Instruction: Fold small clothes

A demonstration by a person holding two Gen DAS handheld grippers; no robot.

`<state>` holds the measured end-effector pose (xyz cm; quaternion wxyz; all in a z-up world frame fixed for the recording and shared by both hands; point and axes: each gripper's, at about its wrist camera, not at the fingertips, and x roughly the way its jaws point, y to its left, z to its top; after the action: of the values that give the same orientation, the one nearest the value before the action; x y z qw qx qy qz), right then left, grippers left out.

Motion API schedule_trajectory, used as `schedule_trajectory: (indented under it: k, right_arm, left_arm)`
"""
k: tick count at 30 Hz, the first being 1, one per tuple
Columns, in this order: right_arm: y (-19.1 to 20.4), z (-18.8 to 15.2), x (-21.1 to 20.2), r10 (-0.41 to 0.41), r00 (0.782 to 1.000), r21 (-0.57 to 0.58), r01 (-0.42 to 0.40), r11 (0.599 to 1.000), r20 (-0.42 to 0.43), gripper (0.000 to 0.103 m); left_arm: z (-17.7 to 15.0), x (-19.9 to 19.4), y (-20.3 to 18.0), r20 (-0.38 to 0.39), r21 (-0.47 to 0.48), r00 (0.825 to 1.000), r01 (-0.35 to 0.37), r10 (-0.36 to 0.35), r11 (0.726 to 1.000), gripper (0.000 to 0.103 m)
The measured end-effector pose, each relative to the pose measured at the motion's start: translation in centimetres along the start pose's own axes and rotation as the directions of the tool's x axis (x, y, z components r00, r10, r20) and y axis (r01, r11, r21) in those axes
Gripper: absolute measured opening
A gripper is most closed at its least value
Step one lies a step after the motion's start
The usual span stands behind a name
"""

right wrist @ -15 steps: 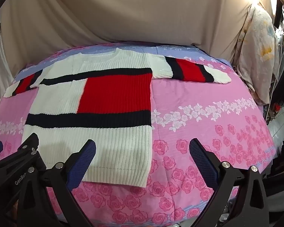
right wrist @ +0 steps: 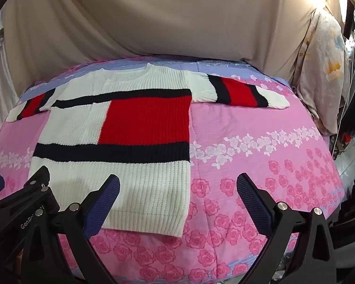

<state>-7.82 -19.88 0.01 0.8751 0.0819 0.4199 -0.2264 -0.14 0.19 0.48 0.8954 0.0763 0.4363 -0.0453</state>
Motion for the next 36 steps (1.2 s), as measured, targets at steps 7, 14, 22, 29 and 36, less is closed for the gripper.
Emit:
schedule_trajectory:
  k: [7,14,22,29,36]
  right_arm:
    - [-0.25,-0.06,-0.22,-0.002,1.000,0.002,0.002,1.000,0.002,0.098]
    - [-0.42,-0.05,-0.25,-0.001,1.000,0.002,0.001,1.000,0.003,0.098]
    - [-0.62,-0.12,-0.54,-0.007,1.000,0.000,0.007,1.000,0.006,0.098]
    - [-0.62,-0.06,-0.56,-0.013,1.000,-0.002,0.013,1.000,0.003,0.098]
    - [-0.72,-0.10,-0.54,-0.012,1.000,-0.003,0.012,1.000,0.004,0.098]
  left_arm:
    - [-0.01,-0.12,-0.25,0.000,0.003,1.000,-0.009,0.009,1.000,0.096]
    - [-0.07,-0.29,-0.13,0.002,0.004,1.000,-0.012,0.012,1.000,0.096]
    - [-0.02,-0.36,-0.07,0.003,0.006,1.000,-0.013,0.013,1.000,0.096]
    - [-0.10,-0.37,-0.14,0.003,0.004,1.000,-0.013,0.013,1.000,0.096]
    - [-0.11,-0.38,-0.18,0.004,0.005,1.000,-0.014,0.014,1.000,0.096]
